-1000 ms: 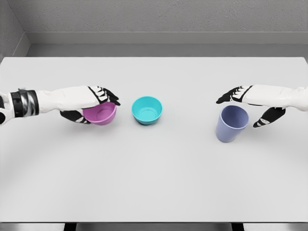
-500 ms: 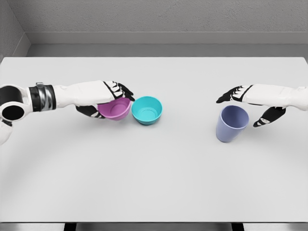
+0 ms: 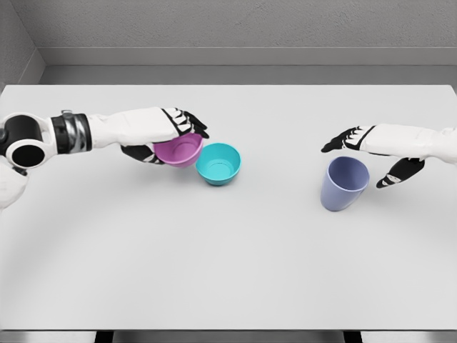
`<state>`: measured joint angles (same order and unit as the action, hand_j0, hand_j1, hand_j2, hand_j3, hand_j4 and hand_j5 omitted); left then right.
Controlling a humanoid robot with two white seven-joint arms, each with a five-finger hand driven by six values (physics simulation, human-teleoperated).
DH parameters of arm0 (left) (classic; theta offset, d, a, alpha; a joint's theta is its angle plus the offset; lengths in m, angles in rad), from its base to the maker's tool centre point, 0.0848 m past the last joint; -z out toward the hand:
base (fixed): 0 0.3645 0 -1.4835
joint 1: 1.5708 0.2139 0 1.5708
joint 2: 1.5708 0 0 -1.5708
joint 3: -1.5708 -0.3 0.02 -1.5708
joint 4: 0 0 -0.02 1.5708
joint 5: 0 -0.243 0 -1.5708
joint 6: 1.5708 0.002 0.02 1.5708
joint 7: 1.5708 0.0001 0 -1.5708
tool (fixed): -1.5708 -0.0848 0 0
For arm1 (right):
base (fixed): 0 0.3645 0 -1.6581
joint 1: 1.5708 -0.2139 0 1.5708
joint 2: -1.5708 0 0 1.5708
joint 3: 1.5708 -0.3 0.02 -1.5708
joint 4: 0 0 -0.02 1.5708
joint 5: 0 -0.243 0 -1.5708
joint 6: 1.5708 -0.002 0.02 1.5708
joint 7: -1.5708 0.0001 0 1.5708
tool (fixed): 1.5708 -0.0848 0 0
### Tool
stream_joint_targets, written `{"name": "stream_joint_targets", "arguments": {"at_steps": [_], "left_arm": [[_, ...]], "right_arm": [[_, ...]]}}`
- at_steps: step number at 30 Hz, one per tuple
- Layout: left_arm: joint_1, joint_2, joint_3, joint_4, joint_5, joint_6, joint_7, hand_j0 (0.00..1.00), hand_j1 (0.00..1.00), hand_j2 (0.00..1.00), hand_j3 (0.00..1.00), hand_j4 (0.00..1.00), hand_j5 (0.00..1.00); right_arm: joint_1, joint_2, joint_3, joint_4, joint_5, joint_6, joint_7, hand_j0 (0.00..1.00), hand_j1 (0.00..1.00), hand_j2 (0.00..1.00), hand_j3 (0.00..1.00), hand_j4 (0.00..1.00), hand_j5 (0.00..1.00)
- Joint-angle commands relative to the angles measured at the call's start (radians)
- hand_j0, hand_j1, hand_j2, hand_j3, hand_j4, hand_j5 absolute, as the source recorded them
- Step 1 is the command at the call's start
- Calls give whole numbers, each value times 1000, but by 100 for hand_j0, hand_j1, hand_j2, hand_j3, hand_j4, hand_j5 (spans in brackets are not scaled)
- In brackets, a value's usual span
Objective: Stacking bowl and cup with both arms
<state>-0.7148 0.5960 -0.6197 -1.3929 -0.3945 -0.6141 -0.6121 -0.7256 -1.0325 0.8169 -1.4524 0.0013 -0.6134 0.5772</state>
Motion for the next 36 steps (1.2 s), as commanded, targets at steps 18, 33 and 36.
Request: {"name": "stream_joint_targets", "arguments": {"at_steps": [18, 33, 36], "left_arm": [[-52, -117, -52, 72, -60, 3, 1, 65, 65, 65, 65, 65, 65], [-87, -196, -101, 158, -113, 3, 1, 65, 65, 65, 65, 65, 65], [-94, -193, -101, 158, -110, 3, 1, 65, 65, 65, 65, 65, 65]], "right_arm": [[0, 0, -1, 1, -7, 3, 0, 100, 100, 100, 100, 100, 100], [0, -1, -4, 1, -7, 3, 0, 100, 100, 100, 100, 100, 100], [0, 0, -4, 0, -6, 3, 0, 100, 100, 100, 100, 100, 100]]}}
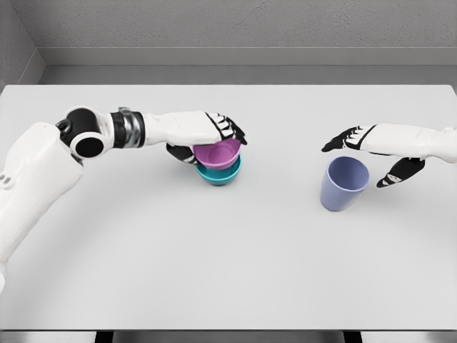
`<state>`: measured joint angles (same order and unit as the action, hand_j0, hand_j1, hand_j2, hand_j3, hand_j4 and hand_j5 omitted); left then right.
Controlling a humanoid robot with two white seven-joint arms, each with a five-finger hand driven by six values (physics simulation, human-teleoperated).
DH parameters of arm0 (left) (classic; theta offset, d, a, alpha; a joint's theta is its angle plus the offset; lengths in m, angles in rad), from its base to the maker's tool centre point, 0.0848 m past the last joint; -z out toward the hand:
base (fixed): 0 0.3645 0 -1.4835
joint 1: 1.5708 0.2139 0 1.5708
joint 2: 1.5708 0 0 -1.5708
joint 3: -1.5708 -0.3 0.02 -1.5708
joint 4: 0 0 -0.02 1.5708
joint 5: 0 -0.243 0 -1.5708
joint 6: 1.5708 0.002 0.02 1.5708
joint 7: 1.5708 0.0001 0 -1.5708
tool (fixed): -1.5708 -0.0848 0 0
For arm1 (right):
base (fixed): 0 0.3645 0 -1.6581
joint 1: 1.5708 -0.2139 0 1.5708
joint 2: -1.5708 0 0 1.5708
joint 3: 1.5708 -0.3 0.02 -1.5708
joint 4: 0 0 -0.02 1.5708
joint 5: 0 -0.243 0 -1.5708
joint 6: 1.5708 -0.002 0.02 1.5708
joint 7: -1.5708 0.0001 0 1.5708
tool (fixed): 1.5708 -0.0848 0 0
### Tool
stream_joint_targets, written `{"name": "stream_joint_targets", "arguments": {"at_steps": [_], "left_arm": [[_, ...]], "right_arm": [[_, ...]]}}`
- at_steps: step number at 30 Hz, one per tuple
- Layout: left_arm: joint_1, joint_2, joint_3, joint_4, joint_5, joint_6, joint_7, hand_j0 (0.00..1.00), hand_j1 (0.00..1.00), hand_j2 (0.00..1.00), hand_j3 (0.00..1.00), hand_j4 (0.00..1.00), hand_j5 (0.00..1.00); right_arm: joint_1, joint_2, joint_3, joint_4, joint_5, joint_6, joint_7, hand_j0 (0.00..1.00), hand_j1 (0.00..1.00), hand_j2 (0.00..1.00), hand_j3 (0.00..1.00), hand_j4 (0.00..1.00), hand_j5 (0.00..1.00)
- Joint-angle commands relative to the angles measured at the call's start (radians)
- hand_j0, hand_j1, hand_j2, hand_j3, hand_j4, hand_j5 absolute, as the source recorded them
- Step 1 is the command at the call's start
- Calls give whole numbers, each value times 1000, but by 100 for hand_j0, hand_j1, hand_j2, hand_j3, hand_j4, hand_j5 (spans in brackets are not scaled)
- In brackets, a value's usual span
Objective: Stacking bowl and cup with both arms
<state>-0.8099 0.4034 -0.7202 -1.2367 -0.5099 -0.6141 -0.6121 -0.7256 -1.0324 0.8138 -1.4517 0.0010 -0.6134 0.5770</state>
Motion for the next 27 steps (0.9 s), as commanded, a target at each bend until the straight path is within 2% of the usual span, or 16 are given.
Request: {"name": "stream_joint_targets", "arguments": {"at_steps": [1, 7, 8, 10, 11, 20, 27], "left_arm": [[0, 2, -1, 2, 5, 3, 1, 65, 65, 65, 65, 65, 65], [-3, 6, -1, 2, 5, 3, 1, 69, 69, 69, 69, 69, 69], [-3, 6, -1, 2, 4, 3, 1, 81, 81, 81, 81, 81, 81], [-3, 6, -1, 2, 2, 3, 1, 96, 96, 96, 96, 96, 96], [-3, 6, -1, 2, 2, 3, 1, 100, 100, 100, 100, 100, 100], [-2, 8, 2, 2, 4, 3, 1, 100, 100, 100, 100, 100, 100], [-3, 35, 30, -9, 21, 3, 1, 100, 100, 100, 100, 100, 100]], "right_arm": [[0, -1, -1, -1, -6, 3, 0, 100, 100, 100, 100, 100, 100], [0, 2, -2, 2, -7, 3, 0, 100, 100, 100, 100, 100, 100], [0, 2, -2, 4, -7, 3, 0, 100, 100, 100, 100, 100, 100], [0, 3, -2, 7, -7, 3, 0, 100, 100, 100, 100, 100, 100], [2, 3, -2, 7, -9, 3, -2, 100, 100, 100, 100, 100, 100], [0, 3, -1, 7, -9, 3, -2, 100, 100, 100, 100, 100, 100], [-2, 5, -1, 10, -9, 3, -2, 100, 100, 100, 100, 100, 100]]}}
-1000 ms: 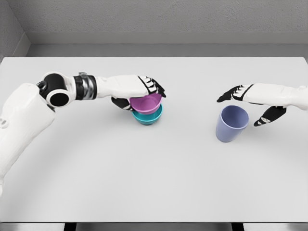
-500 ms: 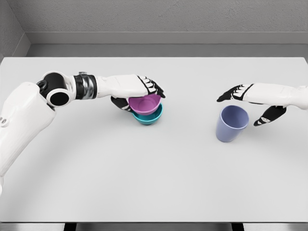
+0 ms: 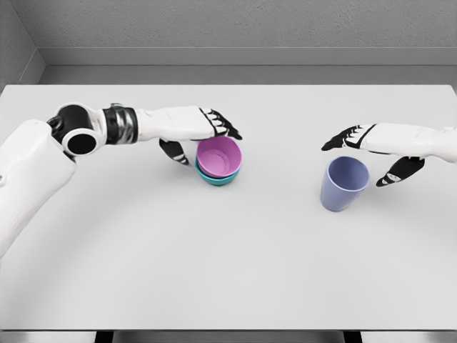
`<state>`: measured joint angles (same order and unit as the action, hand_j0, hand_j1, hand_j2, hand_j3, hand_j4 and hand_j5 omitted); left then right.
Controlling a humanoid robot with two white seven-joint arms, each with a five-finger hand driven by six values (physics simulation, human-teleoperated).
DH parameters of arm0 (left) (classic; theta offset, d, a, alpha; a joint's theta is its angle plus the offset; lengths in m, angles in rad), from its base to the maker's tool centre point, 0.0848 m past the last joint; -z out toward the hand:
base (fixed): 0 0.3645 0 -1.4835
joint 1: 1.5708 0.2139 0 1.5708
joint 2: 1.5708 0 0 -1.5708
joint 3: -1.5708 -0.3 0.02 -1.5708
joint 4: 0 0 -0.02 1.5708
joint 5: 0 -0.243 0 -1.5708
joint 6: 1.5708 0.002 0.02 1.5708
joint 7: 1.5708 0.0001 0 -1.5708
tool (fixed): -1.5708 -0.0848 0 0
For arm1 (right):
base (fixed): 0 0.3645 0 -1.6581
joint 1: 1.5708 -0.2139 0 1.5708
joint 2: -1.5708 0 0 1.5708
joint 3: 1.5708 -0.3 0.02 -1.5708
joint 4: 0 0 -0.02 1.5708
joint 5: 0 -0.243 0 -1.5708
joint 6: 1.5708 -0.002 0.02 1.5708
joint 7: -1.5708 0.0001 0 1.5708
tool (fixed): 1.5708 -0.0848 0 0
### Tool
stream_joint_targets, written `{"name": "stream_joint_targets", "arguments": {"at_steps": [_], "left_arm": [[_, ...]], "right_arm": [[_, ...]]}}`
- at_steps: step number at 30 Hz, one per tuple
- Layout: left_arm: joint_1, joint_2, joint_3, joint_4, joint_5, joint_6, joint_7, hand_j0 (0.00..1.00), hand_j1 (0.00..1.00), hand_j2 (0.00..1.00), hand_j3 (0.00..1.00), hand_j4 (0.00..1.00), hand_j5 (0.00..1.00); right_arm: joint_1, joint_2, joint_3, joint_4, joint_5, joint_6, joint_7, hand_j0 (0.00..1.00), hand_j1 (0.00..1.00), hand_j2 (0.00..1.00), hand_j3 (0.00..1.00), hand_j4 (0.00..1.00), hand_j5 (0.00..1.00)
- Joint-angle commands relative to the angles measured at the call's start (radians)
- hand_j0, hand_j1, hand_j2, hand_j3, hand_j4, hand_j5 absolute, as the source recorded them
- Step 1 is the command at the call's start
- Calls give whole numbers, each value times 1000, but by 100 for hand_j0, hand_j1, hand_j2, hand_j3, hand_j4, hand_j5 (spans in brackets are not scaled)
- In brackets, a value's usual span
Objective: Stacking bowl and cup with both arms
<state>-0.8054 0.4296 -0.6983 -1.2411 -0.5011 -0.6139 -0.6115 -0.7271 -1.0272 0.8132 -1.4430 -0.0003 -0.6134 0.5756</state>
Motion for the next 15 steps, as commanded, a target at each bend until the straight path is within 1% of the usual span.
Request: {"name": "stream_joint_targets", "arguments": {"at_steps": [1, 3, 4, 5, 8, 10, 13, 15], "left_arm": [[0, 27, 51, -4, 13, 3, 1, 100, 100, 100, 100, 100, 100], [-2, 54, 60, -8, 41, 3, 1, 100, 100, 100, 100, 100, 100], [-2, 93, 62, -11, 56, 3, 1, 100, 100, 100, 100, 100, 100], [-3, 112, 62, -15, 76, 3, 1, 100, 100, 100, 100, 100, 100], [3, 143, 76, -38, 84, 3, 1, 100, 100, 100, 100, 100, 100], [11, 225, 74, -55, 147, 3, 1, 100, 100, 100, 100, 100, 100], [35, 308, 74, -64, 174, 3, 1, 100, 100, 100, 100, 100, 100], [61, 354, 76, -92, 188, 3, 1, 100, 100, 100, 100, 100, 100]], "right_arm": [[0, -1, 0, 3, -6, 3, 0, 100, 100, 100, 100, 100, 100], [2, 3, 1, 4, -6, 3, 0, 100, 100, 100, 100, 100, 100], [3, 3, 1, 4, -6, 3, 0, 100, 100, 100, 100, 100, 100], [3, 4, 1, 6, -6, 3, 0, 100, 100, 100, 100, 100, 100], [5, 4, 4, 16, -4, 3, 1, 100, 100, 100, 100, 100, 100], [6, 18, 6, 26, -4, 3, 1, 100, 100, 100, 100, 100, 100], [6, 26, 7, 29, -3, 3, 1, 100, 100, 100, 100, 100, 100], [6, 32, 9, 30, -3, 3, 1, 100, 100, 100, 100, 100, 100]]}}
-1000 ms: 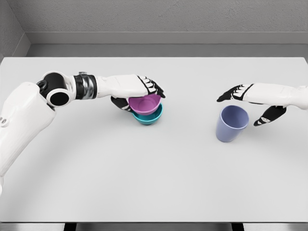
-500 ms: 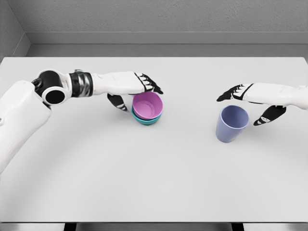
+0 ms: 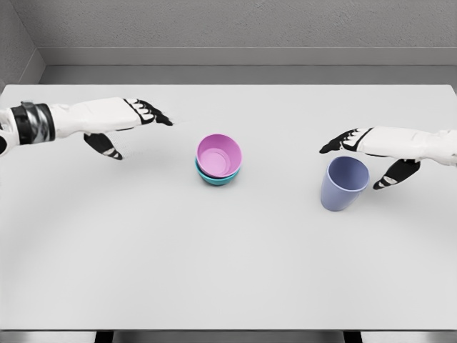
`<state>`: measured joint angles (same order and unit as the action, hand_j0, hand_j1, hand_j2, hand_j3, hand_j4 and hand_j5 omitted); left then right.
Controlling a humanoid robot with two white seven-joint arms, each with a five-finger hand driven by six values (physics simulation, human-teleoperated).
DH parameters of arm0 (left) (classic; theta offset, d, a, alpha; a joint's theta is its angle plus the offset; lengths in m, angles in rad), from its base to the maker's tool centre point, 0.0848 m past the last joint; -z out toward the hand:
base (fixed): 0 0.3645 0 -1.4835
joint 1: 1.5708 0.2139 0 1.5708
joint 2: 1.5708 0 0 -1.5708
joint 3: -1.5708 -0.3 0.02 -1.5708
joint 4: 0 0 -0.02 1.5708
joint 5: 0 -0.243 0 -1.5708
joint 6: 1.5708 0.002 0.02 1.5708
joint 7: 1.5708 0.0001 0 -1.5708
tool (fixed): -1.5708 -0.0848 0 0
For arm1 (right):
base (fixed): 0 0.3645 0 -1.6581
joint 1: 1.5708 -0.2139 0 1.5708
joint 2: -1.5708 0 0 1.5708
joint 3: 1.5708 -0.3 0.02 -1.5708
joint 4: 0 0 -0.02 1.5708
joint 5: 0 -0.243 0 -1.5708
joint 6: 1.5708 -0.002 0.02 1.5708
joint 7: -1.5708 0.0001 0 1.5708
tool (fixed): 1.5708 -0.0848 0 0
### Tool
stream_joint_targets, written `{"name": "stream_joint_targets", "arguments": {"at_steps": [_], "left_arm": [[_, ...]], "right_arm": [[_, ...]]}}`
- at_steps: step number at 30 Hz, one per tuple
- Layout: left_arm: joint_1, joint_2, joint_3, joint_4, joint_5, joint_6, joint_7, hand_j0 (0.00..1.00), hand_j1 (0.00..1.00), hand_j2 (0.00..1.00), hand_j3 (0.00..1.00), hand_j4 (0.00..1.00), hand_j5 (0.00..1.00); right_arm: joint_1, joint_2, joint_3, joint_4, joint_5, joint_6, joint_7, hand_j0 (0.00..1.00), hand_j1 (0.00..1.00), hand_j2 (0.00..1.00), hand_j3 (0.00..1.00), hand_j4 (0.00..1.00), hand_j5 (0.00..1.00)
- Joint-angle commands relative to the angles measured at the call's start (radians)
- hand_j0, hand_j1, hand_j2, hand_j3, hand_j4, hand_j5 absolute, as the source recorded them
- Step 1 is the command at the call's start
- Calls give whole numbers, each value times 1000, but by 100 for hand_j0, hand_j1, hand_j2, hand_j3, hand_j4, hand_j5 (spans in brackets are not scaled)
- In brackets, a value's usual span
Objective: Stacking bowl and cup with both arms
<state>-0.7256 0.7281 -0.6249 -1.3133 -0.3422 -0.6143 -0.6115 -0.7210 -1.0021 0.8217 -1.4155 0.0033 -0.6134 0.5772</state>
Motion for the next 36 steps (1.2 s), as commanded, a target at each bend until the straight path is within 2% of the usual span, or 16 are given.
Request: {"name": "stream_joint_targets", "arguments": {"at_steps": [1, 3, 6, 17, 21, 36], "left_arm": [[5, 74, 10, -26, 29, 3, 1, 100, 100, 100, 100, 100, 100], [46, 77, 53, -40, 29, 3, 1, 100, 100, 100, 100, 100, 100], [55, 102, 54, -86, 29, 3, 1, 100, 100, 100, 100, 100, 100], [80, 103, 60, -86, 29, 3, 1, 100, 100, 100, 100, 100, 100], [144, 109, 155, -86, 29, 3, 1, 100, 100, 100, 100, 100, 100], [141, 100, 154, -86, 29, 3, 1, 100, 100, 100, 100, 100, 100]], "right_arm": [[0, 7, 2, 3, -6, 3, 1, 100, 100, 100, 100, 100, 100], [0, 8, 2, 1, 4, 3, 1, 100, 100, 100, 100, 100, 100], [0, 7, 4, -2, 4, 3, 3, 100, 100, 100, 100, 100, 100], [0, 10, 14, -8, 6, 3, 21, 100, 100, 100, 100, 100, 100], [-2, 22, 14, -5, 6, 3, 23, 100, 100, 100, 100, 100, 100], [-3, 37, 27, 0, 14, 3, 29, 100, 100, 100, 100, 100, 100]]}}
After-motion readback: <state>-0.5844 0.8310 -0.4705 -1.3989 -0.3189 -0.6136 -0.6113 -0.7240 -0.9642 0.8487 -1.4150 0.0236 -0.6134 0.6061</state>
